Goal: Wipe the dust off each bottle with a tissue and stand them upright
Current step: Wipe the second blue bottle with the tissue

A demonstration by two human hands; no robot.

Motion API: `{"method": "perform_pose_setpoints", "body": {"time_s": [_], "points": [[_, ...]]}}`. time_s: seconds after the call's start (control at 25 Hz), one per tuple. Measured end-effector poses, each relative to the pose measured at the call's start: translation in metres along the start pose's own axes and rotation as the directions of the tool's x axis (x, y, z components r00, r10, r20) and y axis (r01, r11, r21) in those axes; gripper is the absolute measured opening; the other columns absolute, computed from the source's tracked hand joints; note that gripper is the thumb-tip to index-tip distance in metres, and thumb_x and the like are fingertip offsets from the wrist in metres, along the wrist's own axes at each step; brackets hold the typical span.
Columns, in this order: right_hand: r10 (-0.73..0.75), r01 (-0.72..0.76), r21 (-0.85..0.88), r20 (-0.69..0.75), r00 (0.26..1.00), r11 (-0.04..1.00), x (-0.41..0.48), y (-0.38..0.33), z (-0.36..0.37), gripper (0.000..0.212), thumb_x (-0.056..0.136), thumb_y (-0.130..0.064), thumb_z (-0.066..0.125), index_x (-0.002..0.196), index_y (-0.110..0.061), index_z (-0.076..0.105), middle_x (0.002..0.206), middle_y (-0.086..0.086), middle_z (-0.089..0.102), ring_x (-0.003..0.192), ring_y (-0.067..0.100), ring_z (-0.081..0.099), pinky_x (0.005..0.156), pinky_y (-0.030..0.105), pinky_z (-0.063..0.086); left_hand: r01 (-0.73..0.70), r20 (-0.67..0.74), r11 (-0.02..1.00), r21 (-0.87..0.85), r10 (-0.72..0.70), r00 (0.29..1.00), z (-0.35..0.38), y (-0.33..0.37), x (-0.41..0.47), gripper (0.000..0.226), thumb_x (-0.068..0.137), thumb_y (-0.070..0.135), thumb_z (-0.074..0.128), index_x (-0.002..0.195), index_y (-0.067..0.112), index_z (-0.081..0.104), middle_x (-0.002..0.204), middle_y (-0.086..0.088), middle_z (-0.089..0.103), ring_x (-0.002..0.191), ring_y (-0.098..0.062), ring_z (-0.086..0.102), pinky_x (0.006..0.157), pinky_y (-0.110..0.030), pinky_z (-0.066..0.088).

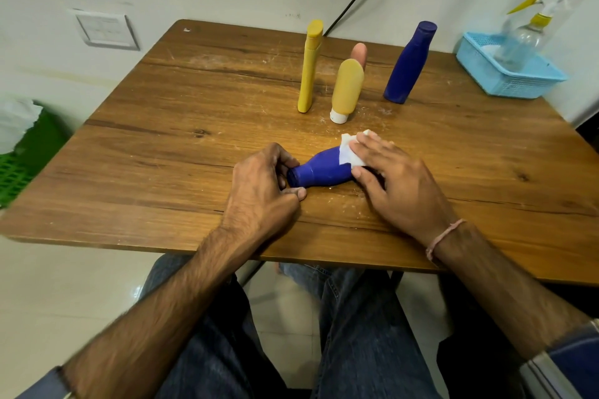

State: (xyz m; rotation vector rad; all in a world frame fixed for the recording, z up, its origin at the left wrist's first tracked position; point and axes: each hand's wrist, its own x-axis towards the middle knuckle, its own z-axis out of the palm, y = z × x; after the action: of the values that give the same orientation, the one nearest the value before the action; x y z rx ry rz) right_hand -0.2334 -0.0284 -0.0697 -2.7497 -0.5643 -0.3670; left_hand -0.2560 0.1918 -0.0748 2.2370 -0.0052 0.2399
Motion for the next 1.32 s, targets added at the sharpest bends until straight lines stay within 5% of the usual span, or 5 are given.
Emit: {"method": "perform_pose_setpoints", "body": {"time_s": [0.4,0.52,0.72,1.0,1.32], "points": [[-0.366,0.365,0.102,-0.016,0.931,0.925,-0.004,-0.031,0.020,0.058,0.088,0.011,0.053,0.142,-0.009,0.049,0.149,0.006,0.047,0.146,0.017,0.033,0.119,0.037,0.031,0.010,-0.036,0.999,-0.040,-0.011,0.999,0.000,0.001,-0.003,0.033,0.066,0.008,0.080,0.093,0.018,0.066,0.070,0.007,0.062,0.065,-0.003,0.059,0.057,-0.007,0.043],[-0.133,0.140,0.114,-0.069,0.989,0.984,0.008,-0.001,0.002,0.054,0.090,0.007,0.054,0.139,-0.014,0.052,0.145,0.004,0.051,0.141,0.013,0.040,0.117,0.037,0.035,0.046,-0.002,0.998,-0.036,-0.046,0.999,-0.001,0.001,-0.002,0.039,0.066,0.011,0.086,0.099,0.020,0.067,0.076,0.006,0.064,0.075,-0.008,0.063,0.062,-0.008,0.044],[0.174,-0.150,0.209,-0.102,0.979,0.966,0.020,0.007,-0.009,0.044,0.093,0.001,0.055,0.130,-0.020,0.063,0.138,-0.004,0.059,0.126,-0.003,0.044,0.100,-0.002,0.027,0.035,0.003,0.999,-0.034,-0.035,0.999,0.000,0.002,-0.001,0.041,0.068,0.010,0.085,0.100,0.024,0.063,0.079,0.008,0.062,0.076,-0.006,0.061,0.061,-0.009,0.041],[0.472,-0.339,0.511,-0.153,0.868,0.790,0.018,0.008,-0.018,0.031,0.091,-0.010,0.066,0.114,-0.030,0.071,0.118,-0.012,0.069,0.109,0.005,0.063,0.089,0.031,0.057,-0.148,-0.105,0.988,-0.036,0.143,0.984,0.001,-0.005,-0.001,0.048,0.065,-0.007,0.076,0.099,0.020,0.055,0.096,0.009,0.058,0.081,-0.009,0.054,0.067,-0.013,0.041],[0.426,-0.238,0.529,-0.265,0.865,0.814,-0.007,0.013,-0.015,0.032,0.091,-0.003,0.064,0.114,-0.025,0.069,0.118,-0.008,0.069,0.113,-0.001,0.061,0.093,0.027,0.055,-0.054,-0.053,0.943,-0.330,0.039,0.998,-0.002,0.000,-0.003,0.055,0.074,0.008,0.084,0.117,0.023,0.052,0.098,0.004,0.067,0.078,-0.011,0.062,0.067,-0.013,0.053]]}}
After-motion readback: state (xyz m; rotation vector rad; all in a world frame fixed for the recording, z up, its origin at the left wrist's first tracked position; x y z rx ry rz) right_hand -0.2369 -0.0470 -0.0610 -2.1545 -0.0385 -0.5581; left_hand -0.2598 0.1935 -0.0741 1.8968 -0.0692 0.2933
